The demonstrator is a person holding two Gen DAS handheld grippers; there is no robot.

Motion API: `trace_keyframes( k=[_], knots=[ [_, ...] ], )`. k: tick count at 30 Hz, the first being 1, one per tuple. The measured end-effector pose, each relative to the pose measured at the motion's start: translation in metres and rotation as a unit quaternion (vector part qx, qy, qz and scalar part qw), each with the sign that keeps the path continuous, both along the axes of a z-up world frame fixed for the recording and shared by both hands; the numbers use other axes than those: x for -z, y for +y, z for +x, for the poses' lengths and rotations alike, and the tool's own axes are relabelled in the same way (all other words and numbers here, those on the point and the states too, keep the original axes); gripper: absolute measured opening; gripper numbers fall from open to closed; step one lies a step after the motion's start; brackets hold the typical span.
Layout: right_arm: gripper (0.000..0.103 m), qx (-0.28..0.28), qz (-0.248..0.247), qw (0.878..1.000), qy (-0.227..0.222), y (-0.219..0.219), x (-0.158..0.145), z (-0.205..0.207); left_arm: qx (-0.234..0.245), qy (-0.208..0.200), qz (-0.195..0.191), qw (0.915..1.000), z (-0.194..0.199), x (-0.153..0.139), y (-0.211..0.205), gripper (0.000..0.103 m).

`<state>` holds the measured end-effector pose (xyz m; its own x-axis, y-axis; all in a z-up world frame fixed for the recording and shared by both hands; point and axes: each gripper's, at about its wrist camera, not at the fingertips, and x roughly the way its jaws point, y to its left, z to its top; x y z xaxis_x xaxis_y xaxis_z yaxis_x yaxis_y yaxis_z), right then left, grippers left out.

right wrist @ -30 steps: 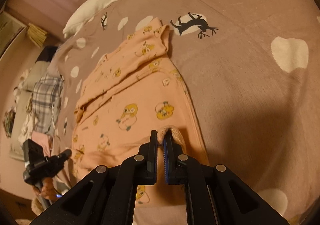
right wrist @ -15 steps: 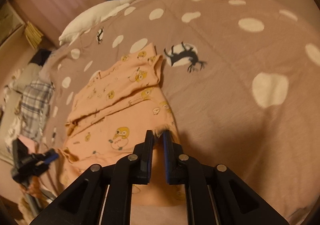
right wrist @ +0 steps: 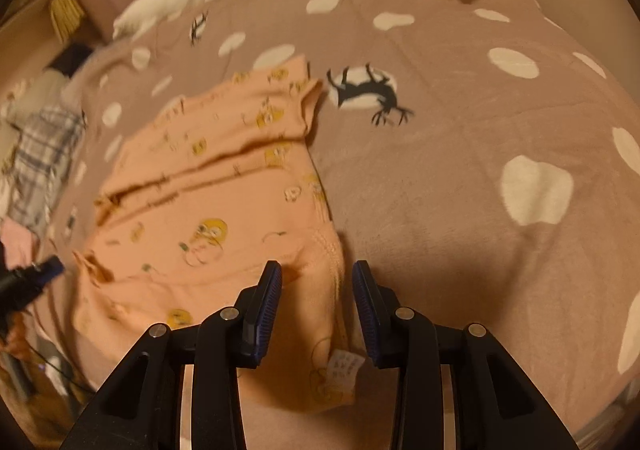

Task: Fold small clothes

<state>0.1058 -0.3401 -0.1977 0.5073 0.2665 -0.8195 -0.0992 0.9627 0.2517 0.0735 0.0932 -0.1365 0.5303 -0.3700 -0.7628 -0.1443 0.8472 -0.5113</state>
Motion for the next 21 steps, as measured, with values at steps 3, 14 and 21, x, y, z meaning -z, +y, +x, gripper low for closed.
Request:
trace_keyframes(
  k=[3, 14, 21],
  knots=[
    [0.021, 0.002, 0.002, 1.0, -0.003, 0.0, 0.003, 0.004, 0.005, 0.0, 0.016, 0.9999, 0.001, -0.001, -0.003, 0.025],
    [0.005, 0.047, 0.029, 0.997, -0.058, -0.013, -0.026, -0.013, 0.059, -0.023, 0.079, 0.9949, 0.017, 0.002, -0.031, 0.026],
    [0.005, 0.052, 0.034, 0.997, -0.052, -0.015, -0.025, -0.014, 0.095, -0.014, 0.132, 0.9866, 0.035, 0.018, -0.048, 0.025]
  ],
)
